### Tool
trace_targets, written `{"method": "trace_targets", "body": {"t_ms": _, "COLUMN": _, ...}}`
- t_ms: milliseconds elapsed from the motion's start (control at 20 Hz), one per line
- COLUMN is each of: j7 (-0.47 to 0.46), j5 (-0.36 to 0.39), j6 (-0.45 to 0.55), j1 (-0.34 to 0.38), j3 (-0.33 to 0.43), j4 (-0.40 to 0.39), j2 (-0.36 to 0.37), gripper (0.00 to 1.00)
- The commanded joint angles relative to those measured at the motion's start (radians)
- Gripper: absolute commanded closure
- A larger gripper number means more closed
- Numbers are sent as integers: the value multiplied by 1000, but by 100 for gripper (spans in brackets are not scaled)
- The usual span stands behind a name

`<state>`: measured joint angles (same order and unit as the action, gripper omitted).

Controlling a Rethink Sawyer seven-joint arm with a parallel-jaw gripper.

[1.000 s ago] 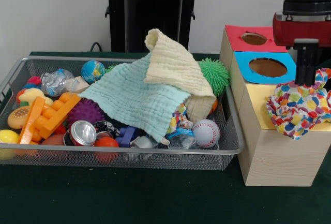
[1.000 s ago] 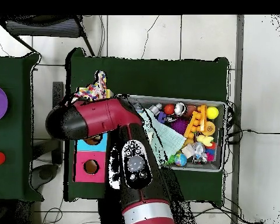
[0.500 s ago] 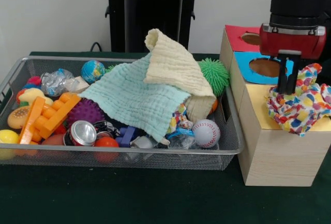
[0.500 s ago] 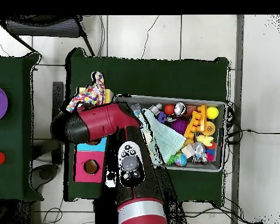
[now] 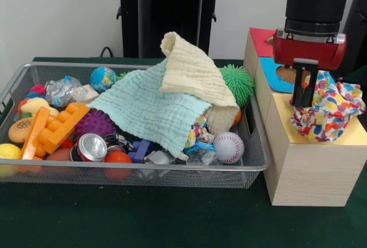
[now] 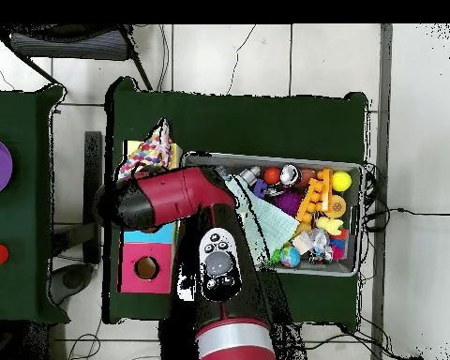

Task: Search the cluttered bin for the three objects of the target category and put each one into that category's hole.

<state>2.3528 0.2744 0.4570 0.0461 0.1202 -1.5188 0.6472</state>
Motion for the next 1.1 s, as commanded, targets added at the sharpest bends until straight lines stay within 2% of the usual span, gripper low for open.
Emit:
{"method": "trace_targets", "body": {"t_ms": 50, "j7": 103, "j5": -31, "j6": -86, "j1": 38, "j3": 27, "j4": -60, "j2": -51, "gripper": 100}}
{"method": "trace_targets", "body": {"t_ms": 200, "j7": 112, "j5": -59, "j6": -88, "j1": 41, "j3": 49, "j4": -77, "j2": -47, "gripper": 100}}
{"method": "trace_targets", "body": {"t_ms": 450, "j7": 86, "j5": -92, "j6": -122, "j1": 71, "j3": 115, "j4": -84, "j2": -117, "gripper": 100}}
{"method": "trace_targets", "body": {"t_ms": 700, "j7": 25, "j5": -136, "j6": -44, "j1": 111, "j3": 182, "j4": -105, "j2": -135, "gripper": 100}}
{"method": "trace_targets", "body": {"t_ms": 900, "j7": -2, "j5": -130, "j6": 24, "j1": 87, "j3": 157, "j4": -76, "j2": -149, "gripper": 100}}
{"method": "trace_targets", "body": {"t_ms": 1100, "j7": -29, "j5": -139, "j6": 142, "j1": 76, "j3": 145, "j4": -40, "j2": -173, "gripper": 100}}
